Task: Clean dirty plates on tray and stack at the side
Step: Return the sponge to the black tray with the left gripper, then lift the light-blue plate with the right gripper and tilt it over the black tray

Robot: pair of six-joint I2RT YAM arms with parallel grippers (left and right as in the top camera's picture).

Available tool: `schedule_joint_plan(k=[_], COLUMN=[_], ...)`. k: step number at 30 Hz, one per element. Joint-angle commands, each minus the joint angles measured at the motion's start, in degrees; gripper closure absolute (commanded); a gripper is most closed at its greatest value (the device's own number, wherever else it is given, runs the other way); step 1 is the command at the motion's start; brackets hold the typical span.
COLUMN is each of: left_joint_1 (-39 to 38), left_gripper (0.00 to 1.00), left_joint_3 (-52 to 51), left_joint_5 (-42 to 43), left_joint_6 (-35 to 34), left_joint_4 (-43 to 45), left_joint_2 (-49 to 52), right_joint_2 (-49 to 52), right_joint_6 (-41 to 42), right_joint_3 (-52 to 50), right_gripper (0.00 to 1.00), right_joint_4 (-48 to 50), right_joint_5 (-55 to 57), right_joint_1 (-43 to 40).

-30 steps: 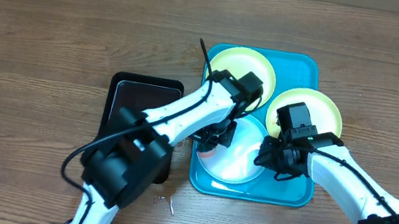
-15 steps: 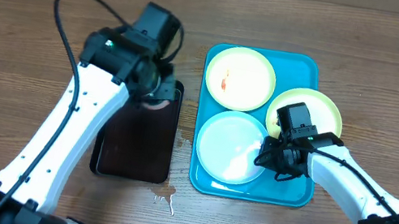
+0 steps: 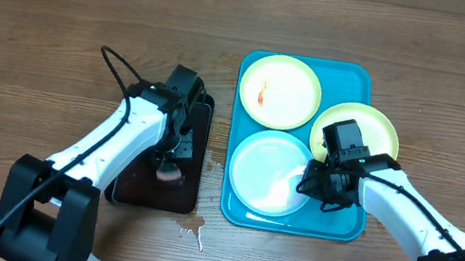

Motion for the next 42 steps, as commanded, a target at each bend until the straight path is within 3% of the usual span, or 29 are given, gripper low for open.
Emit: schedule_joint_plan(k=[1,6,11,15,20,30,36,42], left_joint_1=[1.1,4.4,10.2,15.9,22.0,24.2,24.2,24.2], left_gripper=[0.51,0.48,0.46,0.3,0.0,0.0,0.0,0.0], left_joint_3=[3.5,10.5,19.3,25.9,30.4,30.5,30.5,30.5], left_joint_5=[0.9,1.0,3.6,5.4,5.4,5.1,5.1,5.1], left_joint_6=[0.2,0.9,2.8,4.0,4.2,4.4,4.4,4.3], left_joint_4=[-1.7,-7.5,-13.9,-17.8,-19.9,-23.1,-26.2,-26.5], left_joint_2=[-1.9,-4.2,-7.6,-10.6,-13.8,-15.1,-15.1,-15.1], right_joint_2=[-0.3,-1.7,-1.9,-1.9,-1.9,3.1,6.2,6.2], right_joint_6=[-0.4,-1.0,-4.3,-5.0,-6.3,-8.5,-9.5,-13.0], right_joint_3=[2.8,9.9,19.8,26.1,30.1,30.1,30.1,30.1], right_gripper=[0.96,0.96,0.96,0.96,0.96,0.96,0.96,0.96], right_joint_4=[-3.8,-11.1,-18.2,-18.8,-13.3,2.9,5.6,7.5], right_joint_5=[1.5,2.8,10.0,16.0,21.4,36.9,55.5,66.5], right_joint_1=[0.0,0.5,6.4,13.1,21.8,34.2,41.2,46.2])
